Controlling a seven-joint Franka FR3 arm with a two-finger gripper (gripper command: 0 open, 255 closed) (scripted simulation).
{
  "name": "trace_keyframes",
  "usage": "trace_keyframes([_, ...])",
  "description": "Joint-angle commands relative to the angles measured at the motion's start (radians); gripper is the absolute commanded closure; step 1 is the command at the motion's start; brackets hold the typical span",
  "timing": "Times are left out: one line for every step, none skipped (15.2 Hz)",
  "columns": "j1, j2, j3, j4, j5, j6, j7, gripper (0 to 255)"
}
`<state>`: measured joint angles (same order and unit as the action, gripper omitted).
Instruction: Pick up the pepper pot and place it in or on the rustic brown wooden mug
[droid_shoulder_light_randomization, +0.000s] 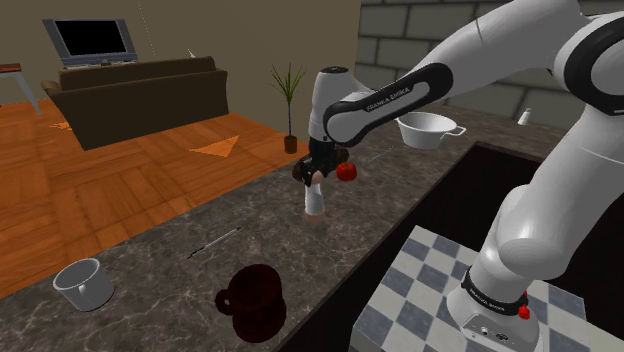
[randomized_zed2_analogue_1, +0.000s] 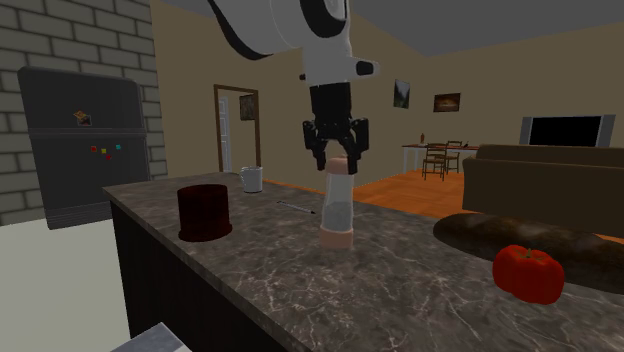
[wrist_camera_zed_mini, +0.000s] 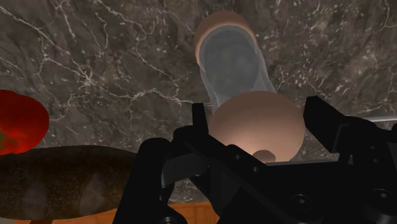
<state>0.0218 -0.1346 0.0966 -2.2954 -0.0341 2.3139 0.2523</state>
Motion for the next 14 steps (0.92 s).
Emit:
trace_keyframes([0.000,-0.012,-0.001,0.016,0.002,-0.028,-0.003,255])
trace_keyframes([0.000,-0.018,-0.001,0.024,0.003,-0.042,-0.004,255])
trace_keyframes([0.000,-0.023,-0.001,0.032,0.004,-0.056,-0.005,255])
trace_keyframes([0.001,-0.028,-0.001,0.041,0.005,-0.069,-0.006,255])
trace_keyframes([0.001,-0.033,-0.002,0.050,0.006,-0.083,-0.007,255])
trace_keyframes([0.001,-0.038,-0.002,0.059,0.007,-0.097,-0.008,255])
trace_keyframes([0.001,-0.042,-0.002,0.068,0.008,-0.110,-0.009,255])
trace_keyframes([0.001,-0.047,-0.002,0.077,0.009,-0.124,-0.010,255])
trace_keyframes([0.001,-0.051,-0.003,0.087,0.009,-0.137,-0.011,255])
trace_keyframes([0.001,-0.055,-0.003,0.097,0.010,-0.151,-0.011,255])
trace_keyframes([0.001,-0.058,-0.003,0.107,0.010,-0.165,-0.012,255])
trace_keyframes([0.001,-0.062,-0.003,0.117,0.011,-0.178,-0.013,255])
trace_keyframes([0.001,-0.065,-0.003,0.127,0.012,-0.192,-0.014,255])
trace_keyframes([0.001,-0.068,-0.004,0.138,0.012,-0.205,-0.014,255])
